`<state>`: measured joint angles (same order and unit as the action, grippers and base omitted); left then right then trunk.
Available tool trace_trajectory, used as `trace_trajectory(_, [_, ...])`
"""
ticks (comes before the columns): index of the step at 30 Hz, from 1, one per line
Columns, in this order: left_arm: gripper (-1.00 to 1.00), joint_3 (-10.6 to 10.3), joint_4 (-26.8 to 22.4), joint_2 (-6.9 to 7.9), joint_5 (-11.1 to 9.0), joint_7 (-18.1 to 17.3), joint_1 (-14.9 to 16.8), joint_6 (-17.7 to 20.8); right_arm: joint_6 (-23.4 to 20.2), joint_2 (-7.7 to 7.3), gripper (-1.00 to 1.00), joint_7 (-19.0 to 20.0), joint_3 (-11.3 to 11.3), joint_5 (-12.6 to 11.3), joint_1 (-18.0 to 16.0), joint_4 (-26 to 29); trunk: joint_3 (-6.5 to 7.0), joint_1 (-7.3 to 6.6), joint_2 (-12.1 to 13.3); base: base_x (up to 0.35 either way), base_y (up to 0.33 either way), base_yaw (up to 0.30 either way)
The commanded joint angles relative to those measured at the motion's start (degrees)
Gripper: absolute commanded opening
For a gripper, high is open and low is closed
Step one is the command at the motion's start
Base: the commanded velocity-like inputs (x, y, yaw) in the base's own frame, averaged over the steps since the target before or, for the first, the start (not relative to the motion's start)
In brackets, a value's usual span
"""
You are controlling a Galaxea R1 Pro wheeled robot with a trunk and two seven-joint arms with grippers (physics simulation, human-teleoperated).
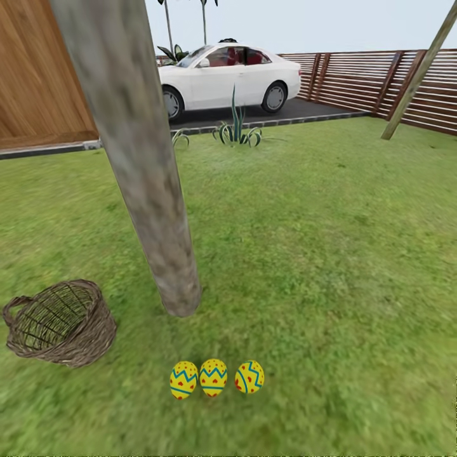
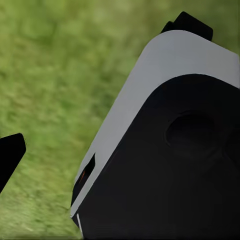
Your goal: Take the three Easter eggs out of the wicker basket on the lawn in the garden, then place them on the lawn next to a single tree (choose any tree) so that all three eggs are next to the same tree and none are left in the basket.
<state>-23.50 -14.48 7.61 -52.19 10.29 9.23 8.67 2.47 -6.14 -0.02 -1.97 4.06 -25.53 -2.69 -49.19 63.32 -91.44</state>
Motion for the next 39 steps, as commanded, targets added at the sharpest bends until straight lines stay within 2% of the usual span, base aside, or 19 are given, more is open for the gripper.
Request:
trace_trajectory(1, [1.0,-0.5,0.2,-0.09,-0.5,0.4,0.0,-0.1,0.3,-0.01,1.0,0.0,-0.2,0.4,0.1,-0.2,0.05,-0.23,0.4,0.0,0.0,0.0])
trace_trajectory(10, [1.0,-0.3,0.5,-0.23,-0.5,0.4,0.0,-0.4,0.3,-0.01,1.0,0.0,-0.2,0.5,0.6,-0.2,0.85,-2.21,4.0,0.0,0.0,0.0])
trace_trajectory(25, [1.0,-0.3,1.0,-0.14,-0.7,0.1,0.0,-0.4,0.3,-0.1,1.0,0.0,-0.2,0.4,0.7,-0.2,0.59,-2.21,4.0,0.0,0.0,0.0])
trace_trajectory(33, [1.0,-0.4,3.3,0.33,-0.7,0.1,0.0,-0.4,0.3,-0.1,1.0,0.0,-0.2,0.5,0.7,-0.2,0.59,-2.21,4.0,0.0,0.0,0.0])
trace_trajectory(39, [1.0,-0.3,6.5,-0.05,-0.8,0.1,0.0,-0.4,0.3,-0.1,1.0,0.0,-0.2,0.5,0.7,-0.2,0.59,-2.21,4.0,0.0,0.0,0.0])
